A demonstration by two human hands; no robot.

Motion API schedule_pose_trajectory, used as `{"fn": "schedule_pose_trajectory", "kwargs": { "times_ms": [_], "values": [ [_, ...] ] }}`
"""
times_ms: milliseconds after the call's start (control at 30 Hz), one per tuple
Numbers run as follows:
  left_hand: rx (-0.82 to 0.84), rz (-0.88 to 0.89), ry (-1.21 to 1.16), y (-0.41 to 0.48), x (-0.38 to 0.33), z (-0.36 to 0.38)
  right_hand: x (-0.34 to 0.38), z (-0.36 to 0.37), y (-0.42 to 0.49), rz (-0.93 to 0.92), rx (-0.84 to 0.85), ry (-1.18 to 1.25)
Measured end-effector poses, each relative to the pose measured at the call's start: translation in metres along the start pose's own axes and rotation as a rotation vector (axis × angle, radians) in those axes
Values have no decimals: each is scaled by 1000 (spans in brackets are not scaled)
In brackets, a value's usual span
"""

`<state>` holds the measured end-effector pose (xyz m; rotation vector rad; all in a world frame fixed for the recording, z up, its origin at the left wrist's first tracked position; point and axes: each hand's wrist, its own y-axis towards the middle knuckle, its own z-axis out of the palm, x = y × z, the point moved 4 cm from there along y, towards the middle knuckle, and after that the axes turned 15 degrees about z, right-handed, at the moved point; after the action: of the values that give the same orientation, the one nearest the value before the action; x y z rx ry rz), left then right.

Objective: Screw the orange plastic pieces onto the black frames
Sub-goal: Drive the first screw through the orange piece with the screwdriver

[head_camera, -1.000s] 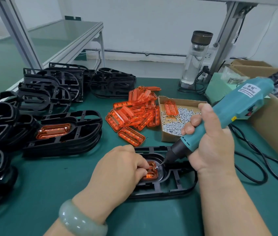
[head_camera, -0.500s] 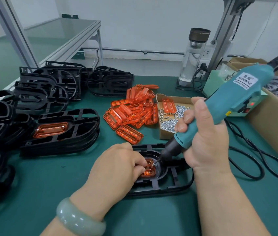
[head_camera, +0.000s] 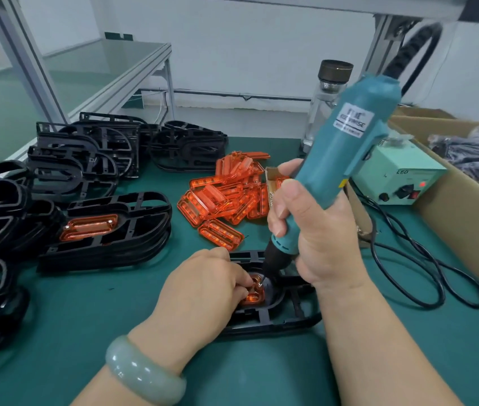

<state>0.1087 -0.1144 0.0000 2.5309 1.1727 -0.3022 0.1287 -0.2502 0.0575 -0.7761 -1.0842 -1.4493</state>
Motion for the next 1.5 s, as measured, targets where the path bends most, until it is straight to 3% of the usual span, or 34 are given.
{"fn": "schedule_pose_trajectory", "kwargs": {
  "times_ms": [400, 867, 1500],
  "values": [
    [-6, -4, 3, 1, 1, 2, -1, -7, 1, 44, -37, 92],
    [-31, -5, -35, 1, 1, 0, -3, -4, 1, 15, -84, 2],
    [-25, -35, -32, 1, 0, -1, -3, -9, -3, -14, -17, 63]
  ]
}}
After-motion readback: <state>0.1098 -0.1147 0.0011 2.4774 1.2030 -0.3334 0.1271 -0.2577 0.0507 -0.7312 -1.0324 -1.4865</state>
